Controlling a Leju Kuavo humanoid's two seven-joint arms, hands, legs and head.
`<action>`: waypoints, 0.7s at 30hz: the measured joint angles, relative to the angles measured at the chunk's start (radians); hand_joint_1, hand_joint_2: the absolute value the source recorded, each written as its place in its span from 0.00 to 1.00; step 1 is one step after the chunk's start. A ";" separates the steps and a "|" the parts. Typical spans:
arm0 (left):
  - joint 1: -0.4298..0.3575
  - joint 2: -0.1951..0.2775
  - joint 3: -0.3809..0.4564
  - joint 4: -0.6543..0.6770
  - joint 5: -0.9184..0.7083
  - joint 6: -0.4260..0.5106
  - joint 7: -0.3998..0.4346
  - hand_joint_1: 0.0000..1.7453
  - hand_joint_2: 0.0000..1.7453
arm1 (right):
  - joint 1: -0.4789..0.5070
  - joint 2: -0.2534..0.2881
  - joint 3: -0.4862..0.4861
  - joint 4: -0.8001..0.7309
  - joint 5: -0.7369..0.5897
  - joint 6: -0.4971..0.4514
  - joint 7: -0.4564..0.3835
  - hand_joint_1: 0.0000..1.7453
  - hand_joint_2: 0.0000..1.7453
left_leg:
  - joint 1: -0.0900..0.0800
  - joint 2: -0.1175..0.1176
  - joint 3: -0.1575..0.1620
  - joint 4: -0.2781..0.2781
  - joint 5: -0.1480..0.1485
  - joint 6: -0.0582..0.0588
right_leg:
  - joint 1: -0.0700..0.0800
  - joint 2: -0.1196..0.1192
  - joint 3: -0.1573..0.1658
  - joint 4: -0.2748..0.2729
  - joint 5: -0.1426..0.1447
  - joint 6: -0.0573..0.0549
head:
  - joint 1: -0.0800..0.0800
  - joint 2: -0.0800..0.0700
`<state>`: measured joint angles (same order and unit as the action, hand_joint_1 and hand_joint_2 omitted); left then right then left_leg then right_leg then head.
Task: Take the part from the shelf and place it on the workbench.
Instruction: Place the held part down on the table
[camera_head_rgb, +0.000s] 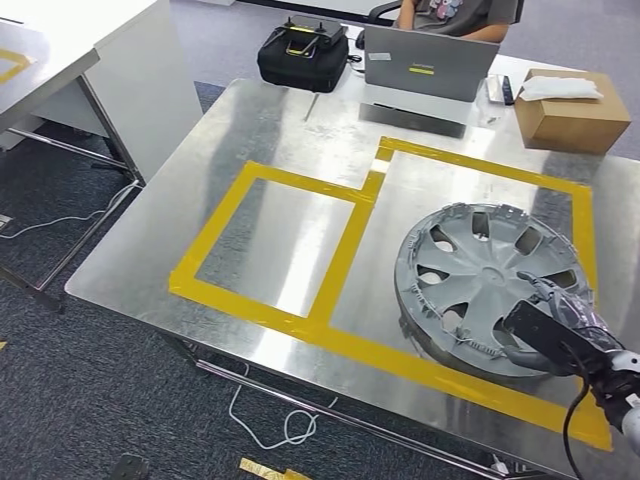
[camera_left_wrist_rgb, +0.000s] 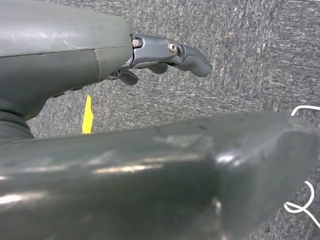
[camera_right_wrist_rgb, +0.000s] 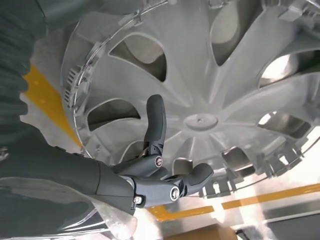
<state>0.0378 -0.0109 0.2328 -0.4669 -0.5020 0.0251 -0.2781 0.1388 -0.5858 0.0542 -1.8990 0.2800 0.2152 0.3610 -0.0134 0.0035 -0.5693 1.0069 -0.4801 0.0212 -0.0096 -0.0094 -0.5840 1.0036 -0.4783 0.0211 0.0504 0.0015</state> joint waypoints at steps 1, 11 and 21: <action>-0.001 0.000 0.000 0.000 0.000 -0.001 0.000 0.00 0.00 | -0.001 -0.007 0.004 0.000 0.023 0.001 0.000 0.00 1.00 | 0.000 0.000 0.000 0.000 0.000 0.000 | 0.000 0.000 0.000 0.000 0.000 0.000 | 0.000 0.000; 0.033 -0.006 0.001 -0.037 0.015 -0.010 0.043 0.00 0.00 | 0.018 0.033 0.016 -0.076 0.427 -0.171 -0.008 0.00 1.00 | 0.000 0.000 0.000 0.000 0.000 0.000 | 0.000 0.000 0.000 0.000 0.000 0.000 | 0.000 0.000; 0.149 -0.050 0.049 -0.217 0.000 -0.053 0.103 0.00 0.00 | 0.213 0.191 -0.072 -0.260 0.625 -0.400 -0.064 0.00 1.00 | 0.000 -0.001 0.001 0.000 -0.003 -0.001 | 0.000 -0.001 0.001 0.000 -0.004 0.002 | 0.000 0.000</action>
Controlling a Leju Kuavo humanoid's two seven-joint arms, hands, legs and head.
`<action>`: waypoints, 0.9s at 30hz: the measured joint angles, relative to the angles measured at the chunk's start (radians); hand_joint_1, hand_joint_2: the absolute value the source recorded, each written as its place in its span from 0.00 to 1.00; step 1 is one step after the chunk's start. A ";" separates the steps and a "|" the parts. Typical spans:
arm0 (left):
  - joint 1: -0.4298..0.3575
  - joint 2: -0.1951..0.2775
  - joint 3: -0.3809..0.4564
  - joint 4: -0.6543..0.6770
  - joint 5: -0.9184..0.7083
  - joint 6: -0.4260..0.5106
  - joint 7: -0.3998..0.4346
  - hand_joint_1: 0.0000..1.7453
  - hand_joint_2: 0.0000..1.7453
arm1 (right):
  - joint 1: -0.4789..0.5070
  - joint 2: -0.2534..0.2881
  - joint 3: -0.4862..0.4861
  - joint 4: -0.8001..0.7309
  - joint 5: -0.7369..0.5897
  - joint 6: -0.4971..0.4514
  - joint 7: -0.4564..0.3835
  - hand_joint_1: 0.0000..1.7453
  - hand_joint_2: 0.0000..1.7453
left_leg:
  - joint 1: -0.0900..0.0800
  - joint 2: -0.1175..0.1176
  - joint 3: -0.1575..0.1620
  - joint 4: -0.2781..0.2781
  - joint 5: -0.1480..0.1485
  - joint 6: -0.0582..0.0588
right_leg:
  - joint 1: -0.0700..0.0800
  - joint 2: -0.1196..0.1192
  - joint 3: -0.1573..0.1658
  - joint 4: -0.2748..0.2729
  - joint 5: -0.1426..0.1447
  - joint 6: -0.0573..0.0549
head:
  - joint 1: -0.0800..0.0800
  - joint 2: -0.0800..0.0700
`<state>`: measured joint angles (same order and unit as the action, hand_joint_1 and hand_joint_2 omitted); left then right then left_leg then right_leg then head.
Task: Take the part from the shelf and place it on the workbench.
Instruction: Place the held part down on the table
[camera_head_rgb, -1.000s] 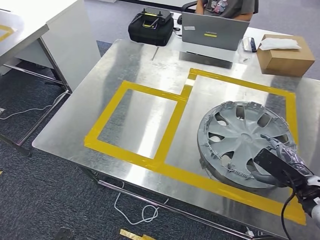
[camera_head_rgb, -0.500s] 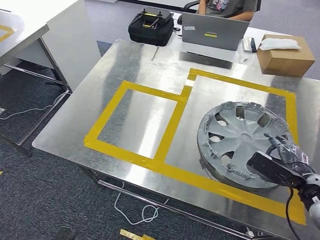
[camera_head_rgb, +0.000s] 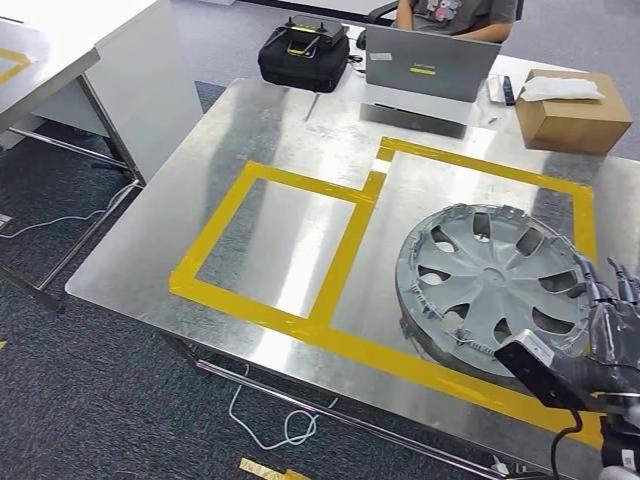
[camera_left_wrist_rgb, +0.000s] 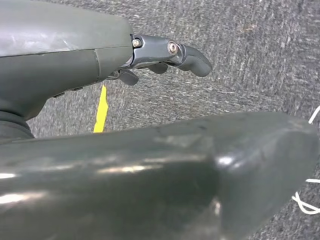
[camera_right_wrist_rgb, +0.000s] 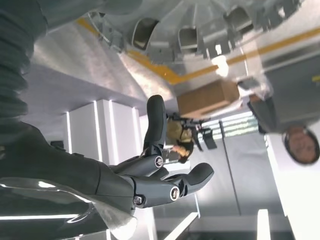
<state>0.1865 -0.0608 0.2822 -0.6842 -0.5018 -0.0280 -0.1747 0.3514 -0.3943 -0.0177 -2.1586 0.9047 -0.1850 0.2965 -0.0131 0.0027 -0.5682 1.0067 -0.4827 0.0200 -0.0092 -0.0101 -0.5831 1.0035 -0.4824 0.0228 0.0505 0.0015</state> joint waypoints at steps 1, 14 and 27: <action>0.011 -0.006 0.010 -0.017 -0.006 -0.005 0.004 0.00 0.00 | 0.027 0.024 -0.019 -0.017 0.010 -0.026 -0.016 0.00 1.00 | 0.000 0.000 0.000 0.000 0.000 0.000 | 0.000 0.000 0.000 0.000 0.000 0.000 | 0.000 0.000; 0.077 -0.122 0.214 -0.155 -0.195 -0.107 -0.016 0.00 0.00 | 0.146 0.541 -0.557 -0.078 -0.089 0.086 -0.371 0.00 1.00 | 0.000 0.000 0.006 0.000 -0.006 0.000 | 0.000 0.000 -0.004 0.000 -0.007 0.000 | 0.000 0.000; 0.071 -0.196 0.374 -0.200 -0.315 -0.159 -0.043 0.00 0.00 | 0.252 0.713 -0.711 0.162 -0.354 -0.161 -0.101 0.00 1.00 | 0.000 0.001 0.012 -0.001 -0.011 0.000 | 0.000 0.002 0.013 0.000 -0.011 0.000 | 0.000 0.000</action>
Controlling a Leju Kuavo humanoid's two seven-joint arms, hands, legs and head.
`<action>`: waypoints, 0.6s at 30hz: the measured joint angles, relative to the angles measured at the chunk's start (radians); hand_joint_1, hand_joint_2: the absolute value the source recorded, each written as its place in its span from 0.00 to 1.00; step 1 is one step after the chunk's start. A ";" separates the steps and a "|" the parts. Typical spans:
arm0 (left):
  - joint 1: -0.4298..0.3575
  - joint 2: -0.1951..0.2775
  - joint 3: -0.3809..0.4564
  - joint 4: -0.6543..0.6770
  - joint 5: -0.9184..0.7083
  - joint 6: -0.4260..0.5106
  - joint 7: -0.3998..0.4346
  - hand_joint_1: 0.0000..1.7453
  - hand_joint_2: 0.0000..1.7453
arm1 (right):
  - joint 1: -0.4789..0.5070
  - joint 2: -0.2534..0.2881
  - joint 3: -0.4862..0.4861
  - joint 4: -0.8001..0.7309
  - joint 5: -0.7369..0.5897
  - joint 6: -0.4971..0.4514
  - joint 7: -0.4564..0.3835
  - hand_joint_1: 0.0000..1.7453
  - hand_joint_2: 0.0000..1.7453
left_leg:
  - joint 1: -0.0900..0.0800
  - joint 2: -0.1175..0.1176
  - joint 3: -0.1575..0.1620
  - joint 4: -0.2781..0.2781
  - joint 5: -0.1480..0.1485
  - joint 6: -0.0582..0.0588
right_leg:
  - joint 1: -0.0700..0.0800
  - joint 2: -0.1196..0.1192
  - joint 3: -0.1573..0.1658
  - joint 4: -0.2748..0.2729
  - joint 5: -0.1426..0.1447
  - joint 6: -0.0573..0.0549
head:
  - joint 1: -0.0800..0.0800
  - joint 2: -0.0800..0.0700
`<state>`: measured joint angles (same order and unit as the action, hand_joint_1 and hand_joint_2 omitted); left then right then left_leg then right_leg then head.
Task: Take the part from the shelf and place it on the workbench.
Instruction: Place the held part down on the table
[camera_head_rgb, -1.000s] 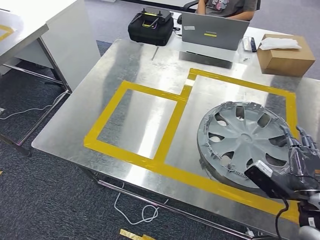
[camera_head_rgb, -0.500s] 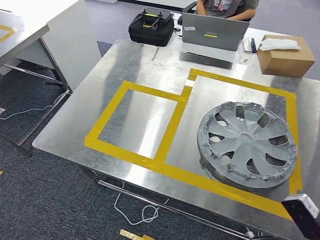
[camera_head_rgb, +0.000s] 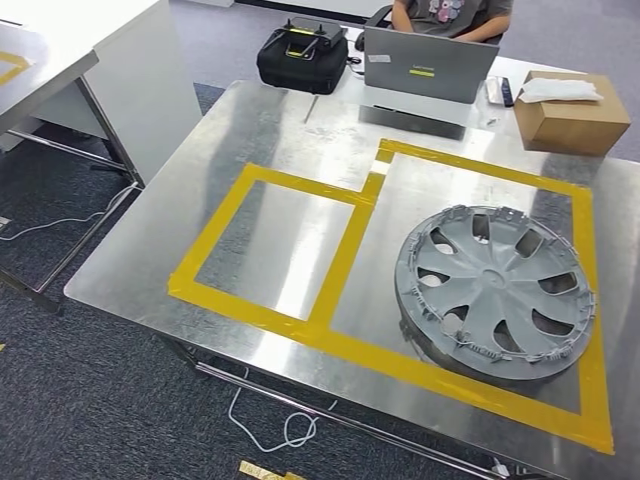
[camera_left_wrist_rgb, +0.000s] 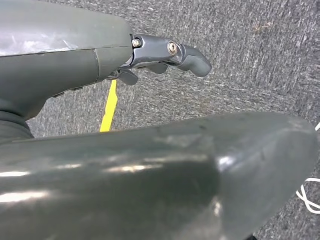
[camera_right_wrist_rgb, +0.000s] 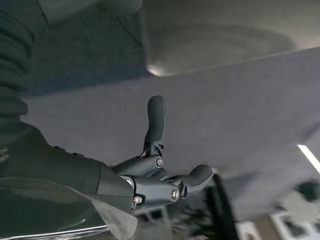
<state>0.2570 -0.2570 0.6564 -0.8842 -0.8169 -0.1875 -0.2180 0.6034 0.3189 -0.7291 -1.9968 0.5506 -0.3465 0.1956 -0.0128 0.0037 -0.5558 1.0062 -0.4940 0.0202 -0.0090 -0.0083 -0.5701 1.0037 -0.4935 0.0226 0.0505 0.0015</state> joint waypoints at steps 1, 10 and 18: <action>0.000 -0.005 0.011 -0.005 -0.007 -0.004 -0.003 0.00 0.00 | 0.013 0.005 0.016 0.017 -0.020 -0.021 0.022 0.00 1.00 | 0.000 0.000 0.000 0.000 0.000 0.000 | 0.000 0.001 0.000 0.000 0.000 0.000 | 0.000 0.000; -0.017 -0.036 0.110 -0.018 -0.087 -0.030 -0.037 0.00 0.00 | 0.112 0.027 0.196 0.134 -0.098 -0.087 0.336 0.00 0.50 | 0.001 0.000 0.009 -0.001 -0.005 -0.001 | 0.000 0.000 -0.002 0.000 -0.007 0.000 | 0.000 0.000; -0.064 -0.037 0.199 0.013 -0.151 0.003 -0.088 0.00 0.00 | 0.103 0.037 0.336 0.296 -0.170 0.256 0.397 0.00 0.00 | 0.010 0.004 0.026 -0.043 0.029 0.027 | -0.002 0.004 -0.006 0.042 -0.048 0.019 | 0.002 0.000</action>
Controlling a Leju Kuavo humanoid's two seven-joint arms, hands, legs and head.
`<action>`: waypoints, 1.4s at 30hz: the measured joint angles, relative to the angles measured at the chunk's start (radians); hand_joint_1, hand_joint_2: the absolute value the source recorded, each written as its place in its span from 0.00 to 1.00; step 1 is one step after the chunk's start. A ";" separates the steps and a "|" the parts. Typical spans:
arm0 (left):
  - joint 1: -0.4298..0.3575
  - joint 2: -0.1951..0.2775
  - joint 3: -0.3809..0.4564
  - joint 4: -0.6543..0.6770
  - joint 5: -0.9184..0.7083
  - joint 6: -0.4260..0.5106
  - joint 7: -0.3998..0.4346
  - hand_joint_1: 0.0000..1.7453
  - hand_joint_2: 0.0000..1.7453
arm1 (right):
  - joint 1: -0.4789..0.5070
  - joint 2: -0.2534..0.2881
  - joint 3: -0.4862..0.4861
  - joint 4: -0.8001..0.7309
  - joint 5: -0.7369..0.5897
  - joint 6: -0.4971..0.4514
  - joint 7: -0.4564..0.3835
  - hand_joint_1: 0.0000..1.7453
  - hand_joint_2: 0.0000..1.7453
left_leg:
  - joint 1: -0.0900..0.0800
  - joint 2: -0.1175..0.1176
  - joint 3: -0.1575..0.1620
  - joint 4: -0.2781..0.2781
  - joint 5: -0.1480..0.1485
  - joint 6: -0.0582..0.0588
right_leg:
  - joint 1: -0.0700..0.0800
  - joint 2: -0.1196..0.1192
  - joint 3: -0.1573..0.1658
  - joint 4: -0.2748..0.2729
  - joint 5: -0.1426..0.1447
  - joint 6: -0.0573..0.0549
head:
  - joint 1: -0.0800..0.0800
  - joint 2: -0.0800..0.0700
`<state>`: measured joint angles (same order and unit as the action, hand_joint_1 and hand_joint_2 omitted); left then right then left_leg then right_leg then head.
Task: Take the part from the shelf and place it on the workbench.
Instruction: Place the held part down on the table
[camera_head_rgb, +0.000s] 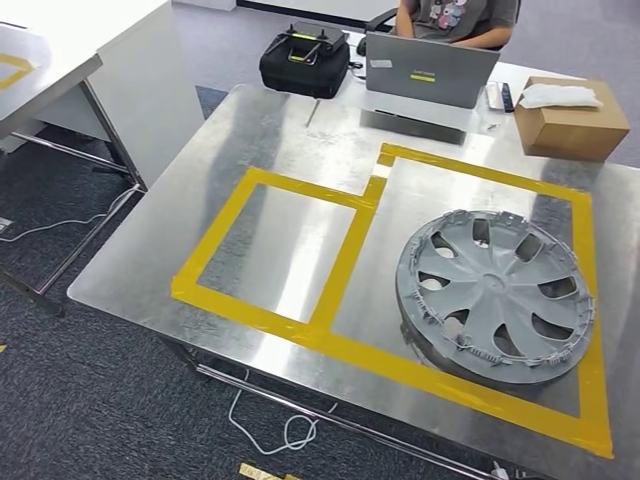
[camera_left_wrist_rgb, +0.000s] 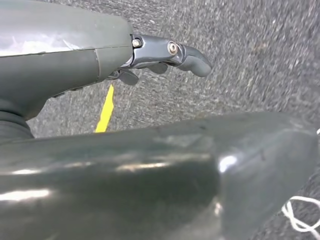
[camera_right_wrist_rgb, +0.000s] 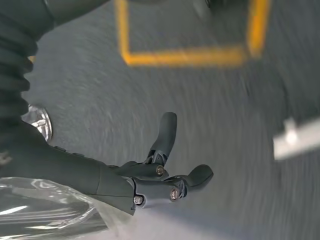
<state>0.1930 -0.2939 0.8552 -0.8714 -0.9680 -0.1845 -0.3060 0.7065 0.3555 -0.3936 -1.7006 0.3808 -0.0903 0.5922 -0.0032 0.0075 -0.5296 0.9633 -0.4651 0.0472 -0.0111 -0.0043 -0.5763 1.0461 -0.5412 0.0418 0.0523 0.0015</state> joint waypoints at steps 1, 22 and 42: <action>-0.008 0.003 0.007 0.015 -0.005 0.011 -0.009 0.00 0.00 | -0.015 0.000 -0.007 0.032 -0.001 0.054 -0.023 0.00 0.00 | 0.000 0.001 -0.002 -0.003 0.004 0.001 | -0.001 0.002 -0.022 0.054 -0.037 0.002 | 0.001 0.000; -0.083 0.072 0.049 0.218 -0.025 0.071 -0.063 0.00 0.00 | -0.195 -0.001 -0.181 0.314 0.111 0.369 -0.225 0.00 0.00 | 0.017 -0.005 0.017 0.174 -0.155 -0.061 | 0.000 -0.002 -0.003 -0.049 0.074 -0.046 | -0.013 0.000; -0.101 0.074 0.045 0.236 0.017 0.082 -0.063 0.00 0.00 | -0.218 -0.001 -0.210 0.340 0.148 0.415 -0.279 0.00 0.00 | -0.012 0.010 -0.072 0.030 0.056 -0.031 | 0.003 0.002 0.213 -0.118 -0.057 -0.020 | -0.011 0.000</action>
<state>0.0923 -0.2203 0.9002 -0.6354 -0.9510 -0.1022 -0.3693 0.4888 0.3547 -0.6033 -1.3610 0.5292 0.3245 0.3129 -0.0149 0.0173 -0.6014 0.9931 -0.4091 0.0158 -0.0078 -0.0021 -0.3636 0.9279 -0.5982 0.0221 0.0409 0.0016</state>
